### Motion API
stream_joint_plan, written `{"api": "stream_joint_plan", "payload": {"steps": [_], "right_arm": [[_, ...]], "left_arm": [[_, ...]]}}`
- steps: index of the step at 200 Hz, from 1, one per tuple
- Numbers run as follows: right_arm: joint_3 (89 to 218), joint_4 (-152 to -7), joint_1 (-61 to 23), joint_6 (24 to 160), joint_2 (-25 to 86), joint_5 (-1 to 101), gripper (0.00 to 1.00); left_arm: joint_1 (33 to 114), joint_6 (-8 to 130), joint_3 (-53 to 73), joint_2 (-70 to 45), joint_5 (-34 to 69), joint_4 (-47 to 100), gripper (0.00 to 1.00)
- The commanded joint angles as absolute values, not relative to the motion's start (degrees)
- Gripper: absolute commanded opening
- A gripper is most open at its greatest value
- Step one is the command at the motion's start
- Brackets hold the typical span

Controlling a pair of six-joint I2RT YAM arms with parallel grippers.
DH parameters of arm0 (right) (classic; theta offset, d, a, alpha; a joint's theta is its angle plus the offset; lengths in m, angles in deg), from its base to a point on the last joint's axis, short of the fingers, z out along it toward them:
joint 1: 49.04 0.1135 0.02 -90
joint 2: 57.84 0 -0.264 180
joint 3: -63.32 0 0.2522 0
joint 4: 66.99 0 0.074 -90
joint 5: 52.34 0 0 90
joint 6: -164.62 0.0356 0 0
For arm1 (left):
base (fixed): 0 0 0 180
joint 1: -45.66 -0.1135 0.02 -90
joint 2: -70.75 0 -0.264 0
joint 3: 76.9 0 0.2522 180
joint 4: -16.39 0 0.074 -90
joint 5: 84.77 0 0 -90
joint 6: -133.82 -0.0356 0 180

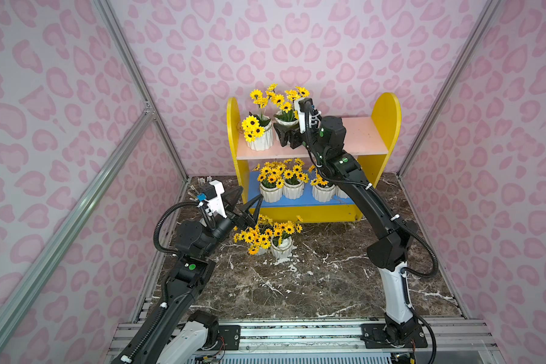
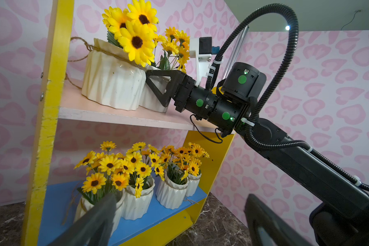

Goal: Take the sunflower pots off the shelves
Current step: Pick up the sunflower pot from the shelf.

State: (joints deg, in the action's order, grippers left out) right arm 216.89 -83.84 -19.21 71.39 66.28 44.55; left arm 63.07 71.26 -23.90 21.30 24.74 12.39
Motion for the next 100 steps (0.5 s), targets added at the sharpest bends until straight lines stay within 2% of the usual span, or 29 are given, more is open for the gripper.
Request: {"api": "stream_joint_plan", "payload": {"steps": [1, 42, 100], "right_arm": [[216.9, -84.3, -19.3, 70.2, 66.1, 43.2, 0.9], [213.1, -82.1, -19.4, 69.4, 63.5, 42.8, 0.8], [208.5, -82.8, -22.0, 71.0, 58.9, 45.6, 0.77]], "left_arm": [[63.0, 70.8, -23.8, 21.3, 25.1, 11.1, 0.96], [63.1, 70.8, -23.8, 21.1, 25.2, 11.1, 0.96], [63.0, 71.0, -23.8, 20.7, 25.7, 10.9, 0.96]]}}
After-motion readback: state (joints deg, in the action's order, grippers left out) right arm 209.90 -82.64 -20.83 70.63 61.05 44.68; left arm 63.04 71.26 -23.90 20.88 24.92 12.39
